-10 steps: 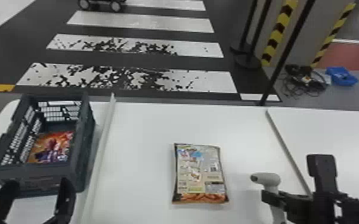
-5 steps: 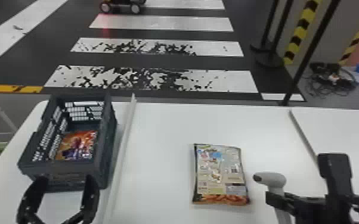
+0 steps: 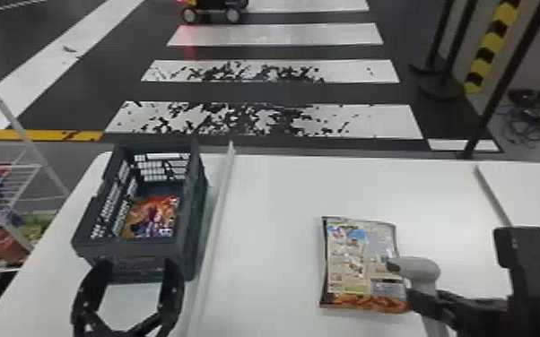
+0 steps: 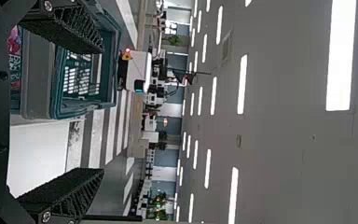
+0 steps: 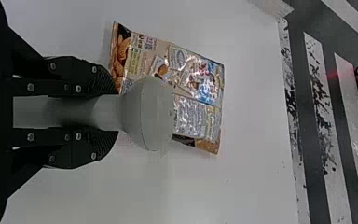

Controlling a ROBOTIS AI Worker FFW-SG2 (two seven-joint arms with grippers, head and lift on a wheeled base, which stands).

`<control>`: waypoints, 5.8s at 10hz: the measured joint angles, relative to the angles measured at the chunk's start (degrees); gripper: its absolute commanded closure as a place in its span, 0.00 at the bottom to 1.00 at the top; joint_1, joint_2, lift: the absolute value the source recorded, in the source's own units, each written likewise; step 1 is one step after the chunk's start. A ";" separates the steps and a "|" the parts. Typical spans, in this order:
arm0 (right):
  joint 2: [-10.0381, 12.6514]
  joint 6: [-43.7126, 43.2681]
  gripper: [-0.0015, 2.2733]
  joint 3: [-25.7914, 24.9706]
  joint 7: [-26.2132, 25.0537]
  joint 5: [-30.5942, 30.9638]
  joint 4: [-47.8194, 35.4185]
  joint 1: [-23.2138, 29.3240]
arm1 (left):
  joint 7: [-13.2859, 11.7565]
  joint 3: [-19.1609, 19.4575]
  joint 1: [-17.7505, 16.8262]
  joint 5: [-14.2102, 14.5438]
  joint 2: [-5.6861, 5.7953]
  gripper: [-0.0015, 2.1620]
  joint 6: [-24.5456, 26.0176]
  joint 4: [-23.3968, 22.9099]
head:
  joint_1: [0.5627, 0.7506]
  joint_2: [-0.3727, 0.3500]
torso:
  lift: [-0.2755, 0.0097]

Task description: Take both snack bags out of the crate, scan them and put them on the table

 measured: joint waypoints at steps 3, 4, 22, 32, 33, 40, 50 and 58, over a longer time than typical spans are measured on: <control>0.74 -0.16 0.99 2.85 -0.10 0.80 1.12 -2.04 | 0.03 0.00 0.00 -0.13 0.00 0.04 0.00 -0.15 | 0.70 0.71 | 0.63; 0.76 -0.22 0.99 3.13 -0.13 0.93 1.91 -2.53 | 0.07 0.00 0.00 -0.13 0.00 0.04 0.00 -0.17 | 0.70 0.72 | 0.63; -2.02 -3.23 0.99 -4.48 -1.89 1.40 9.31 -5.62 | 0.18 0.18 -0.19 -0.08 0.00 0.04 0.35 0.14 | 0.70 0.53 | 0.63; -6.22 -17.25 0.50 -9.71 -2.56 -0.34 21.61 -5.57 | 0.35 0.18 -0.18 -0.14 -0.24 0.04 0.35 0.19 | 0.70 0.34 | 0.63; -6.13 -17.78 0.14 -9.71 -2.62 -0.50 21.73 -5.51 | 0.35 0.20 -0.18 -0.14 -0.27 0.04 0.32 0.17 | 0.70 0.34 | 0.63; -5.88 -17.48 0.03 -11.86 -7.36 -2.92 16.87 -3.67 | 0.39 0.35 0.00 0.03 -0.18 0.04 0.00 0.17 | 0.70 0.31 | 0.63; -3.99 -5.63 0.06 -10.90 -2.51 -15.04 5.50 0.10 | 0.35 0.08 0.26 -0.07 -0.01 0.04 0.01 -0.18 | 0.70 0.53 | 0.63; -2.92 -13.54 0.06 -7.24 4.09 -20.30 20.58 -4.71 | 0.37 0.42 0.79 -0.14 -0.19 0.04 0.13 -0.44 | 0.70 0.68 | 0.63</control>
